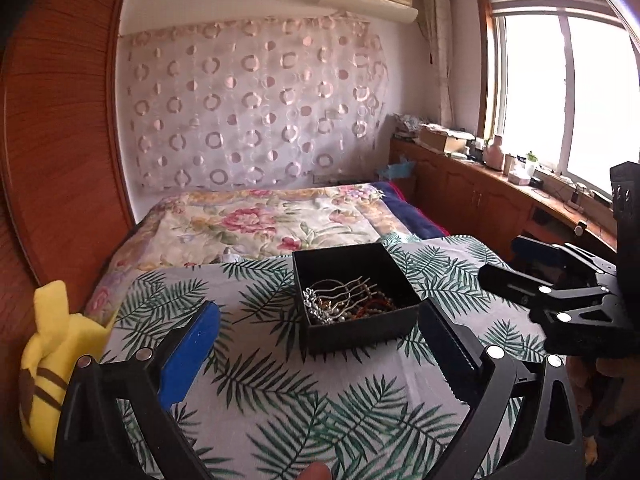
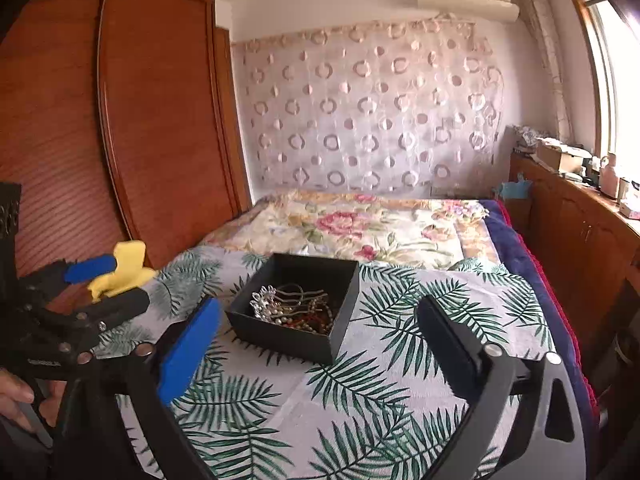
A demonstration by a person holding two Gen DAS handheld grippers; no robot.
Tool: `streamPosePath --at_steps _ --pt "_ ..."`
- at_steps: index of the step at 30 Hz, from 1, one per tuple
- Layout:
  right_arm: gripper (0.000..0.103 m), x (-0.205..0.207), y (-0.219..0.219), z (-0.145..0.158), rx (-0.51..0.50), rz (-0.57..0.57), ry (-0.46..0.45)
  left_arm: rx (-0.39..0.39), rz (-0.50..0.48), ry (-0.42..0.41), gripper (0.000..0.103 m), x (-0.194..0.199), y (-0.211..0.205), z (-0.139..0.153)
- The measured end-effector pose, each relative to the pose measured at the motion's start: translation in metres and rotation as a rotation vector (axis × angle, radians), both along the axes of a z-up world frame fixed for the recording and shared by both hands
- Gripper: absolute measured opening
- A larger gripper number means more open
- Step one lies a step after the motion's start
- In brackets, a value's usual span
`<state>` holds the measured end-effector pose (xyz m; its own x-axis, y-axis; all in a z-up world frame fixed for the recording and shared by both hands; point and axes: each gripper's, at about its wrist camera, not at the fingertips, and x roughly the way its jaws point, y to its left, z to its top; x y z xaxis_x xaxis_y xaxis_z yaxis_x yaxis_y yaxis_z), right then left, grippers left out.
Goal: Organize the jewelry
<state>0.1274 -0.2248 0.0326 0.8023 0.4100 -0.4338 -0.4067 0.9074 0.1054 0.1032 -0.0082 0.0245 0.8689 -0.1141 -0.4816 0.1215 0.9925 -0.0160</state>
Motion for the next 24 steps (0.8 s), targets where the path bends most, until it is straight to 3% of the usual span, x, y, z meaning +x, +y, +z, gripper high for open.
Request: streamPosePath --at_steps 11,24 --pt "0.101 -0.049 -0.007 0.009 -0.009 -0.089 -0.04 0.005 0.07 -0.036 0.095 -0.051 0.016 0.009" --pt "0.1 -0.07 -0.013 -0.001 -0.015 -0.137 -0.051 0.0 0.089 -0.034 0.095 -0.069 0.022 0.003"
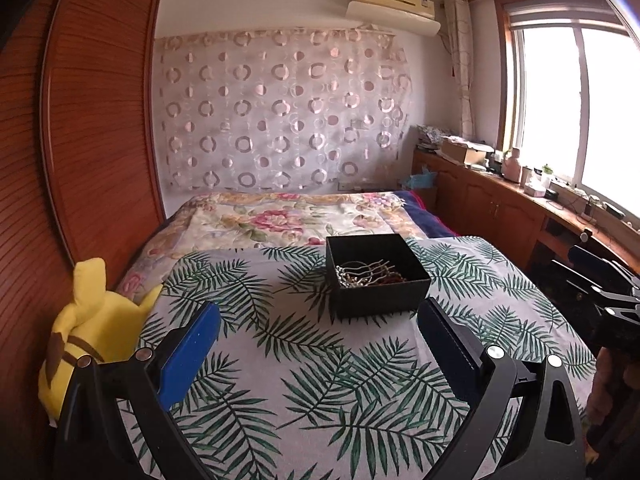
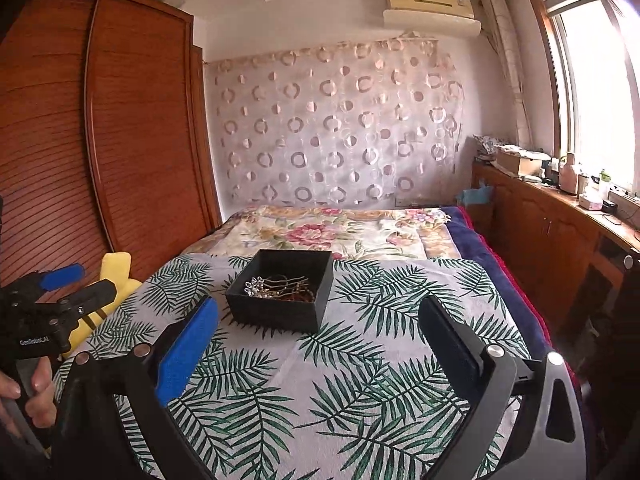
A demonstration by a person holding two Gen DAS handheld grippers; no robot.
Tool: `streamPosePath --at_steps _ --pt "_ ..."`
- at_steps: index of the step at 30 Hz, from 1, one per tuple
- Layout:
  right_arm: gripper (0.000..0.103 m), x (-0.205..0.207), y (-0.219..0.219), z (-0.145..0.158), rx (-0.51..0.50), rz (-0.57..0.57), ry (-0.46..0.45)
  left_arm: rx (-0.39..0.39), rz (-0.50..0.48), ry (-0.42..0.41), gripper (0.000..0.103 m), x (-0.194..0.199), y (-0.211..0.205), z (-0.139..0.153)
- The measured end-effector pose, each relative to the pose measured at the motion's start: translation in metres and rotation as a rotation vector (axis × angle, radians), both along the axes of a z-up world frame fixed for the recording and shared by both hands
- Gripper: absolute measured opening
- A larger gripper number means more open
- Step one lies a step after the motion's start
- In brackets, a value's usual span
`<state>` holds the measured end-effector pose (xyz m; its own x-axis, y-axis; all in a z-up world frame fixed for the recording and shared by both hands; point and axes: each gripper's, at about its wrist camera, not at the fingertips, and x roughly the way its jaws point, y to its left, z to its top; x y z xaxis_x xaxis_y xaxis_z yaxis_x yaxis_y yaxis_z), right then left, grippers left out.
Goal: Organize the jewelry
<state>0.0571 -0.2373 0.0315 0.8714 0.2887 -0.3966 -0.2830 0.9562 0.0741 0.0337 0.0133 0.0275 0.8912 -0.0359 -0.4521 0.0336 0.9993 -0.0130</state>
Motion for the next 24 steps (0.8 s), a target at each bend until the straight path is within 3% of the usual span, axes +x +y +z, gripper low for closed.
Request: streamPosePath --at_steps 24 --pt "0.1 -0.0046 0.0041 -0.0067 0.007 0.01 0.0 0.006 -0.004 -0.009 0.095 -0.0022 -0.0026 -0.0004"
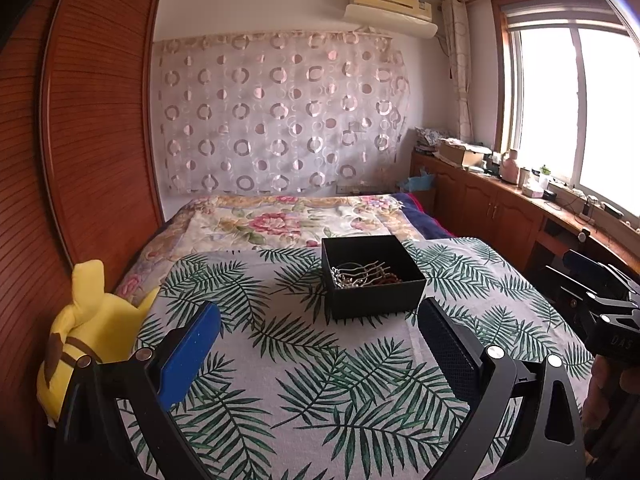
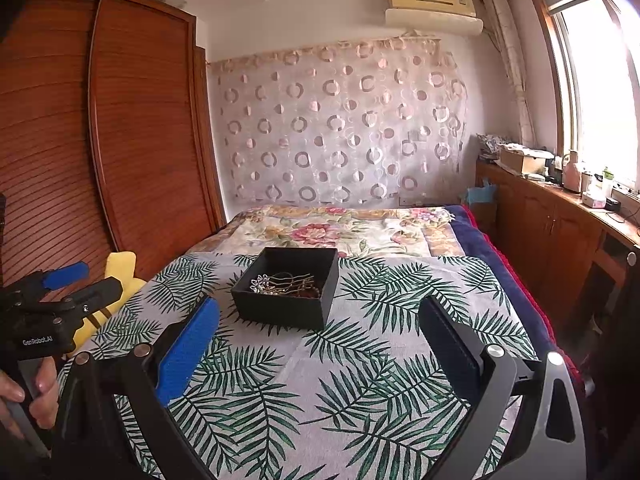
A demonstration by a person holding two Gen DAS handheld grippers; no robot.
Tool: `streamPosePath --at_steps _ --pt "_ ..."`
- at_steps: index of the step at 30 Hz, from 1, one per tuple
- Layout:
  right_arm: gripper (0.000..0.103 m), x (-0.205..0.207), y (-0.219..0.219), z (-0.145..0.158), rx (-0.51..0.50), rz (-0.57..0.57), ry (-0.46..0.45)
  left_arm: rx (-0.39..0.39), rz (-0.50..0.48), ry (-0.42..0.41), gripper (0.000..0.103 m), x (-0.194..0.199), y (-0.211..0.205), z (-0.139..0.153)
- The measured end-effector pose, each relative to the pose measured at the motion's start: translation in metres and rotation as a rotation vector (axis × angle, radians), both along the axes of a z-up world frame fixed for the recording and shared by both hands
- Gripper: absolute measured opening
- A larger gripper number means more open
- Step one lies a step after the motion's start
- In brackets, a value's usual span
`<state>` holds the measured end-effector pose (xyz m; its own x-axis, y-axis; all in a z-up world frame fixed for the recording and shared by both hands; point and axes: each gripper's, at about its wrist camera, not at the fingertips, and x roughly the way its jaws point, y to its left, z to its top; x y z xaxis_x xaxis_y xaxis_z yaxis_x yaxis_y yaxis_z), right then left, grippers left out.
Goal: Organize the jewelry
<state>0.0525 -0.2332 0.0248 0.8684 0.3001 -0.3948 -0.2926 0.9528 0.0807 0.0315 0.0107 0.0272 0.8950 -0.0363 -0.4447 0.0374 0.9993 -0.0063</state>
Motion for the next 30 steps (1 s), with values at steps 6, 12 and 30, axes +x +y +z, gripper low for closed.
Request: streamPosePath --at_steps 6,12,30 --pt "0.1 0.0 0.0 -0.0002 -0.002 0.0 0.0 -0.001 -0.001 -0.001 0.095 -0.0003 0.0003 -0.0002" --pt "0.1 -0.0008 0.0003 0.0007 0.001 0.003 0.001 0.001 -0.002 -0.001 0.095 -0.001 -0.0017 0.0012" --pt "0.1 -0.0017 0.0019 0.0012 -0.002 0.002 0.002 0.003 0.0 -0.007 0.095 -0.0025 -0.0031 0.003"
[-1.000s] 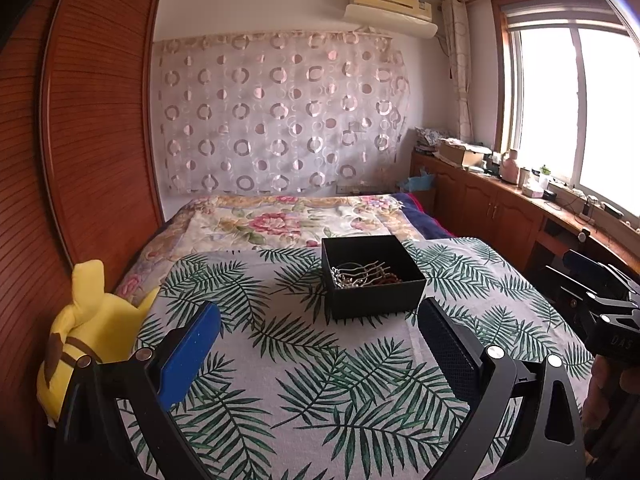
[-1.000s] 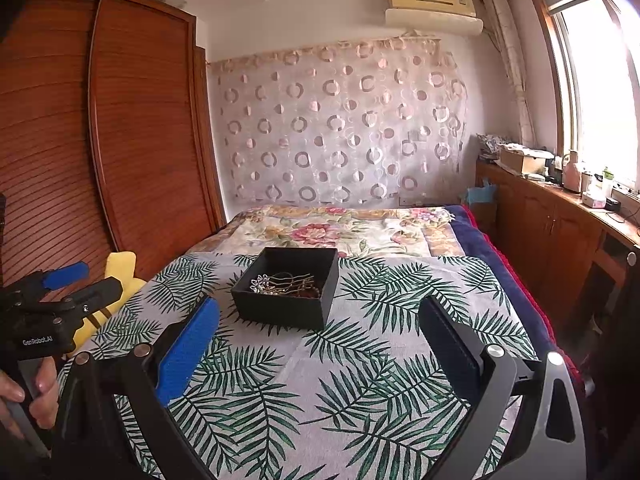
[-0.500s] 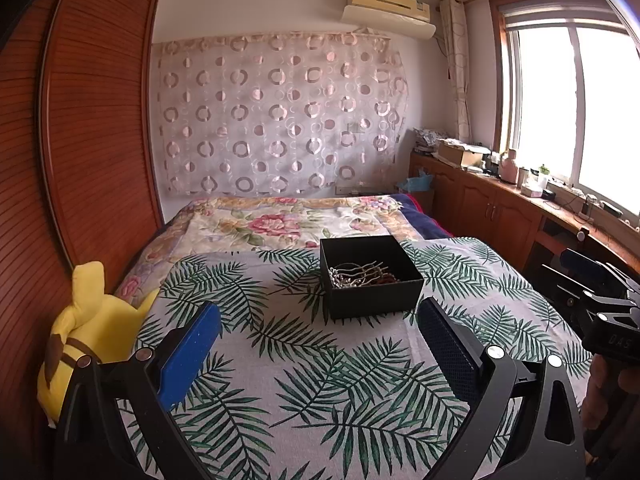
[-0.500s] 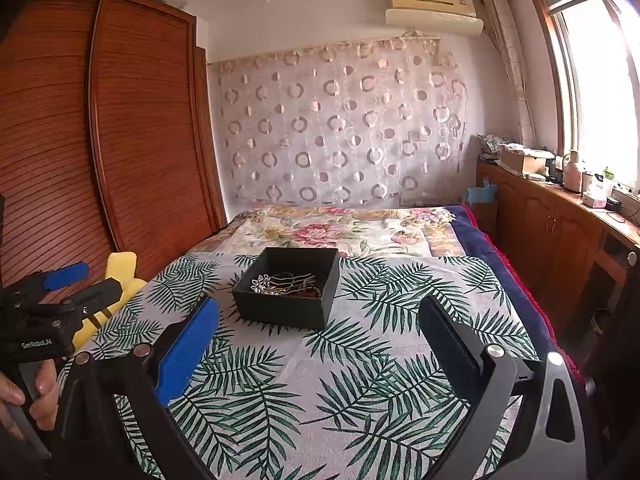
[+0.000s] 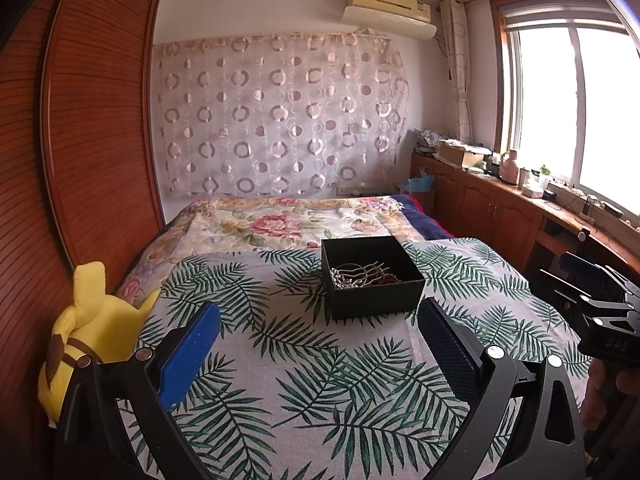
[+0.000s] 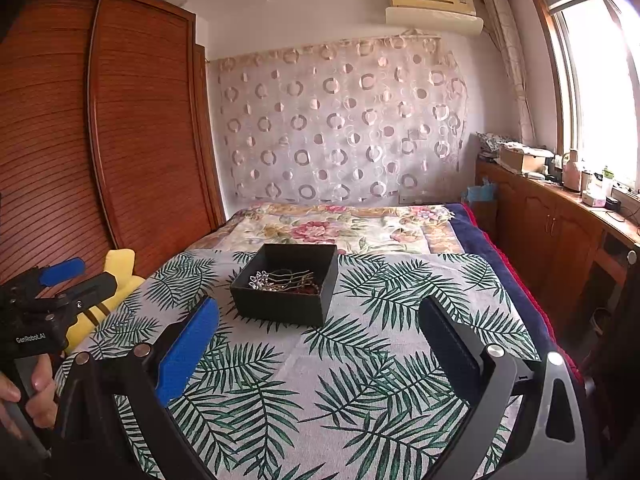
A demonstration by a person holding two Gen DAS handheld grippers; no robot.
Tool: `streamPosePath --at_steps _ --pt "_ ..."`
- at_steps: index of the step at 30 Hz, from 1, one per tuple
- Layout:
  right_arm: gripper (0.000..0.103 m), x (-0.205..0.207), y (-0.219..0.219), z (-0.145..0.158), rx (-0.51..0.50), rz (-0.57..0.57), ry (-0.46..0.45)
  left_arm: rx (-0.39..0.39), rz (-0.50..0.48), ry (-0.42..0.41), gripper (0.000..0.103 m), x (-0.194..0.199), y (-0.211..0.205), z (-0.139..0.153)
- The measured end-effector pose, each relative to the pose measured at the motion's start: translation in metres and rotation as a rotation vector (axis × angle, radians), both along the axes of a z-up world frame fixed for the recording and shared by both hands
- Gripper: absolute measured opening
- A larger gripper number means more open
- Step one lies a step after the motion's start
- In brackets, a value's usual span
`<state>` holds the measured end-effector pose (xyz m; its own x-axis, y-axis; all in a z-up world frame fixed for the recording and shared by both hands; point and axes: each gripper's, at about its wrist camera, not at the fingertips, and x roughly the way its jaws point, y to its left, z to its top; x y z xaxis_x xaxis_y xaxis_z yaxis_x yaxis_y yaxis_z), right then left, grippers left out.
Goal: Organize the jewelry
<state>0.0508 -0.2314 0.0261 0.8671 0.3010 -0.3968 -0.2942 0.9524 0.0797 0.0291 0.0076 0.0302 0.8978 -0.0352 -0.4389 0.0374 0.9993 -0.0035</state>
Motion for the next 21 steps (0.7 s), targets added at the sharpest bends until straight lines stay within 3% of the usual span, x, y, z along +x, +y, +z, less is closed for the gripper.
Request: streamPosePath --at_steps 21 --pt "0.1 -0.0002 0.0019 -0.0012 0.002 0.0 -0.001 0.001 -0.003 0.0 0.095 -0.0007 -0.0011 0.005"
